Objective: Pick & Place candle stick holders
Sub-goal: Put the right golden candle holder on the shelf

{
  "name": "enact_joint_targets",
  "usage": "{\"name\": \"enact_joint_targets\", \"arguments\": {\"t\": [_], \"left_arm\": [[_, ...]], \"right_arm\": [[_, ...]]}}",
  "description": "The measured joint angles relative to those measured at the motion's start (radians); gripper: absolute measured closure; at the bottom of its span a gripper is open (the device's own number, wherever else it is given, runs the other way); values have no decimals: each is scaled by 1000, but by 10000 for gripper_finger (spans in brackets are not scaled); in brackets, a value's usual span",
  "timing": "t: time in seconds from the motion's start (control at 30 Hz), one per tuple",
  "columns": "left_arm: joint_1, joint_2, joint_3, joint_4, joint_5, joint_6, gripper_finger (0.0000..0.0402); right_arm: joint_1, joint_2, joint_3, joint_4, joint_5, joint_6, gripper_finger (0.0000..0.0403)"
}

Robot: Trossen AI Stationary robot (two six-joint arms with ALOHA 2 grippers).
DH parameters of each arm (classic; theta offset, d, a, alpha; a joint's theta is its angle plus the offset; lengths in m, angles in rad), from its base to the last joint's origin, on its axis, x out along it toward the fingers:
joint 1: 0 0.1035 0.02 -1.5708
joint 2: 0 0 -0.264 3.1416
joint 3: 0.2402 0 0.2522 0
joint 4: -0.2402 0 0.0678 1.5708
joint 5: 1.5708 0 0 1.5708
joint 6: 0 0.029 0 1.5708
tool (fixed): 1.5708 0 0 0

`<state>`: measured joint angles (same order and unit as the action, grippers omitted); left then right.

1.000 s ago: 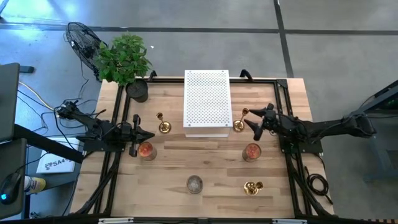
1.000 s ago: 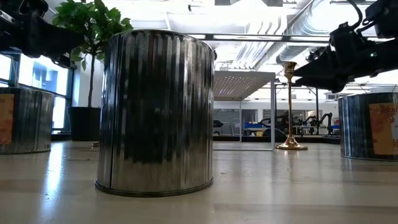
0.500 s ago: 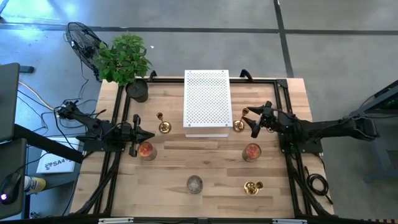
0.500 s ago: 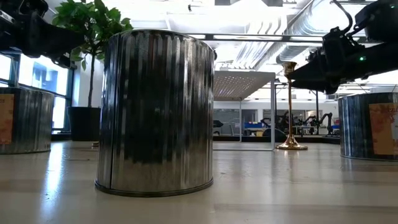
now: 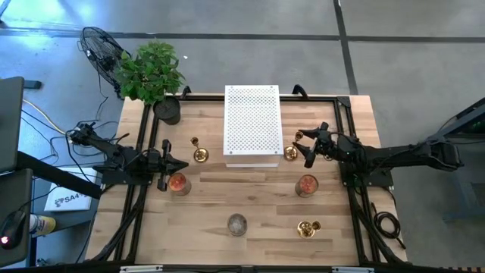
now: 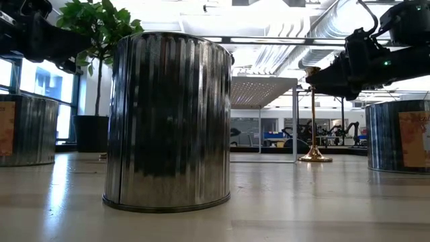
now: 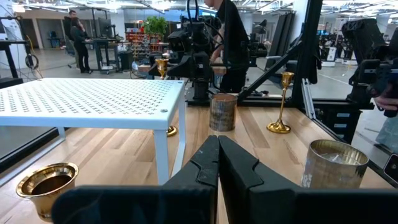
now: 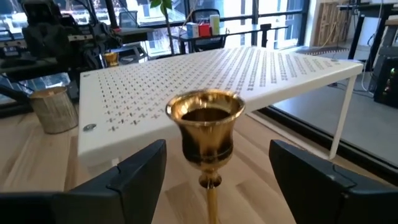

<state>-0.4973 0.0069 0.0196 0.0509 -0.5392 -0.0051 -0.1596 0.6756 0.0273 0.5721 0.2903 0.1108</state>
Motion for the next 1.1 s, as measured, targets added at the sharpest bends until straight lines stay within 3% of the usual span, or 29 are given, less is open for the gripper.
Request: {"name": "enact_joint_targets", "arguments": {"t": [0.33,0.63,1.1], "left_arm": [[0,0,0,0,0,0,401],[0,0,0,0,0,0,401],[0,0,0,0,0,0,401]], "right_arm": [[0,-1,0,25,-5,-26,176],[0,-1,0,25,-13,-87,309],[2,-1,0,93,-36,-160,313]]}}
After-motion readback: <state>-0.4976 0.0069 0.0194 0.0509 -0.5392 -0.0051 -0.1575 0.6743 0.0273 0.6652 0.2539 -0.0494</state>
